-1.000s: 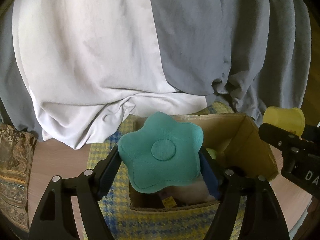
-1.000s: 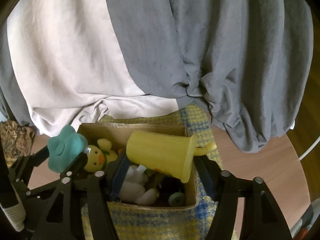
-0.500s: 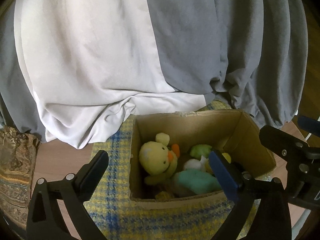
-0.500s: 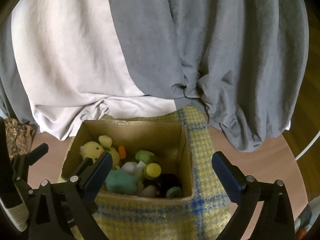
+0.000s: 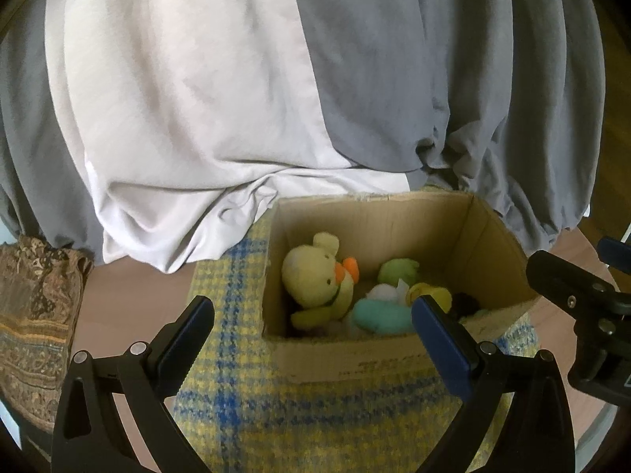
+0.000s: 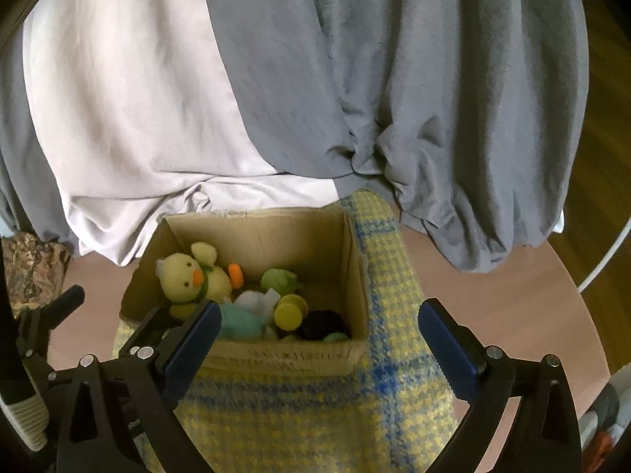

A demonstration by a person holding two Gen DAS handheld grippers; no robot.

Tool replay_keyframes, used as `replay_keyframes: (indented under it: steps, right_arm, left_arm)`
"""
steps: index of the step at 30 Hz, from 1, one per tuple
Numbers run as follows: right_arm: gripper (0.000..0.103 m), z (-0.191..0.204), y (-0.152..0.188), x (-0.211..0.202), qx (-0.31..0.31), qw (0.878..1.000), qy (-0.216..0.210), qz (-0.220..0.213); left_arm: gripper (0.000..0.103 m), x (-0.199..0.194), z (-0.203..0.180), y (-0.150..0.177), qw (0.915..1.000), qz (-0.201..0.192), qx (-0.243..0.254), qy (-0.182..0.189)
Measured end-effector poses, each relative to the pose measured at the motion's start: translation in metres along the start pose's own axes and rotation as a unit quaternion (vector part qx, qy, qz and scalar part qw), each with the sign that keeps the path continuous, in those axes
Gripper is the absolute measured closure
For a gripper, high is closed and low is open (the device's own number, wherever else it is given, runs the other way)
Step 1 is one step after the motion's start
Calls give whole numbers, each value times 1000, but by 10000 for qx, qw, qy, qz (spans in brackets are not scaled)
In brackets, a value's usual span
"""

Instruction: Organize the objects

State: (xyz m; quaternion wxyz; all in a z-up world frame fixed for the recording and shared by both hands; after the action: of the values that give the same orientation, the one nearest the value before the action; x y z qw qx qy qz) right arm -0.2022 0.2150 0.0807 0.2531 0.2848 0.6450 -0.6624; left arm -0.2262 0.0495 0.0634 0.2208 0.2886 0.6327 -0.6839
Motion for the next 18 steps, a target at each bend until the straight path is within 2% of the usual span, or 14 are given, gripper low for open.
replay_keyframes:
  steps: [18]
  right_arm:
    - [2,1,44,-43,-73,9995,207,-245]
  left_arm:
    - [1,-33,8,51,9995,49,-286,-111]
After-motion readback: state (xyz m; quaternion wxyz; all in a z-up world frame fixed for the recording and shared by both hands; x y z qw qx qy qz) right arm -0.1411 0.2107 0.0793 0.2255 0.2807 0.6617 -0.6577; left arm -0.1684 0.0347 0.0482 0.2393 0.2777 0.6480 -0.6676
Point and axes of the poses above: each gripper's, at about its wrist camera, not at the fingertips, and x roughly the way its jaws point, z to its left, y to its underside, the point moved 1 cm from there along x, roughly the way its jaws point, and after that the axes turned 4 degrees about -x, right-handed, at the moved point
